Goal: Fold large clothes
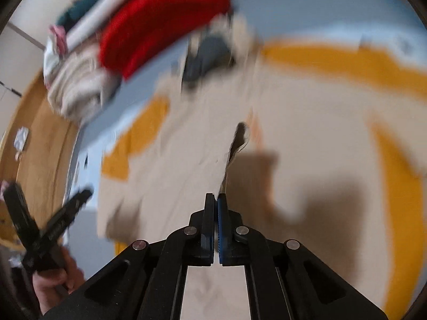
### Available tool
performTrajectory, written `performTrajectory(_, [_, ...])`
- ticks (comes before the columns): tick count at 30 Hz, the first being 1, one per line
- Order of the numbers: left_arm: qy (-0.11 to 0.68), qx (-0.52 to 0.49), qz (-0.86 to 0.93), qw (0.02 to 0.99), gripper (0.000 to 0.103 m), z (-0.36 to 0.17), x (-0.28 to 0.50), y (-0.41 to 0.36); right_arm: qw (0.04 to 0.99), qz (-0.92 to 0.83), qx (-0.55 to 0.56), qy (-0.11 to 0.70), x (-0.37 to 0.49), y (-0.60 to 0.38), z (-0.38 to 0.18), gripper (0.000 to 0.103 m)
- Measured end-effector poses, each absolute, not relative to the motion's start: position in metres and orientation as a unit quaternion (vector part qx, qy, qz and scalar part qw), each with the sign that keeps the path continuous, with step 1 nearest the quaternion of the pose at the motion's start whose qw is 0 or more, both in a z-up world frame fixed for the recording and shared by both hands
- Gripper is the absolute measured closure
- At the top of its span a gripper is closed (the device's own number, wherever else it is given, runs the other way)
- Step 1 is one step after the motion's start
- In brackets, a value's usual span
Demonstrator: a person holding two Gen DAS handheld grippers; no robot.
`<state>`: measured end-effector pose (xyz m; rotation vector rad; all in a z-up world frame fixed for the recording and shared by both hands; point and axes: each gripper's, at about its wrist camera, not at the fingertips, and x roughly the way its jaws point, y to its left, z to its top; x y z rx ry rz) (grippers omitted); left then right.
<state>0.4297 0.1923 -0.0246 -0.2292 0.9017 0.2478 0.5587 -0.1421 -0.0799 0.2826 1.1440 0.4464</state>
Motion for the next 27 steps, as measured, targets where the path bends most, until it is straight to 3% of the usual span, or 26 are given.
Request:
performTrajectory(6, [0.455,-0.195,0.138,0.858,0.054,-0.045,0.428,0.232,0.848,0.101,0.084,0.513,0.605,-0.204,-0.061,0.101])
performTrajectory(19, [0.572,-0.182,0.104,0.793,0.054,-0.119,0.447,0.211,0.857,0.018,0.11,0.503,0.634,-0.27,-0.08,0.101])
performTrajectory(24, [0.604,-0.156,0.124,0.772,0.051,-0.142,0.445,0.208,0.865,-0.026,0.113,0.489,0.635,-0.279,-0.084,0.092])
performTrajectory(27, [0.591,-0.139,0.131,0.784,0.051,-0.131,0.445,0.2,0.865,0.006,0.117,0.487,0.636,-0.272,-0.086,0.08])
